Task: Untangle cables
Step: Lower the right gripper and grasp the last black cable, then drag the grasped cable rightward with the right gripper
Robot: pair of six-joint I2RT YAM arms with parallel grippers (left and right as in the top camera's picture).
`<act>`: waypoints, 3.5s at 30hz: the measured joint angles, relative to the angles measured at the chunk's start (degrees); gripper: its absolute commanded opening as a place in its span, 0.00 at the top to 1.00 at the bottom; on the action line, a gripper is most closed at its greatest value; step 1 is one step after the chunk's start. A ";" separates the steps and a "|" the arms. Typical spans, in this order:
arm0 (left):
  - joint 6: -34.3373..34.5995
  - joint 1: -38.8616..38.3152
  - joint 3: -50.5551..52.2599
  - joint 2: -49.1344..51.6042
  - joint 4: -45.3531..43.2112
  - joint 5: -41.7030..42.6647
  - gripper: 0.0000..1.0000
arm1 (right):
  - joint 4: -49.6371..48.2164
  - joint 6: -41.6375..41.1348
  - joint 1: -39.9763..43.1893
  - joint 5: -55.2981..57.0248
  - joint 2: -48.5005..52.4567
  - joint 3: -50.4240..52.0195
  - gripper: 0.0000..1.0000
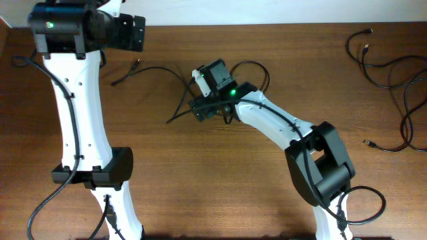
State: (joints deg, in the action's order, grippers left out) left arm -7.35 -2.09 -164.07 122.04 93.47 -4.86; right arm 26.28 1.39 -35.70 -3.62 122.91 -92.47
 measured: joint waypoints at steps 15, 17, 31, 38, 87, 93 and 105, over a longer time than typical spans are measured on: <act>0.15 -0.09 0.00 0.00 0.26 1.51 0.01 | 0.24 -0.72 -0.26 1.20 5.79 -0.31 0.96; 0.15 -0.09 0.00 0.00 0.28 1.51 0.01 | 0.57 -0.72 -0.07 1.79 5.79 -0.35 0.96; 0.15 -0.09 0.00 0.02 0.44 1.81 0.01 | 9.73 -2.21 19.87 4.66 -10.47 -0.72 0.96; 0.15 -0.09 -0.04 0.00 0.44 4.33 0.01 | 12.92 -0.90 23.28 5.27 -22.88 -1.33 0.70; 0.15 -0.09 -0.04 0.02 2.75 4.74 0.01 | 5.55 0.07 7.21 1.18 3.69 1.51 0.02; 0.15 -0.09 -0.04 0.00 2.75 4.76 0.01 | 7.04 0.13 7.28 1.18 4.35 -2.80 0.01; 0.15 -0.09 -0.04 0.00 2.95 4.92 0.01 | 8.37 2.05 10.43 3.23 4.70 -8.63 0.01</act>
State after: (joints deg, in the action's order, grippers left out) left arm -7.20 -2.17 -164.11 122.04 96.42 0.05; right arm 34.65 3.44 -25.28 -0.38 127.61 -101.10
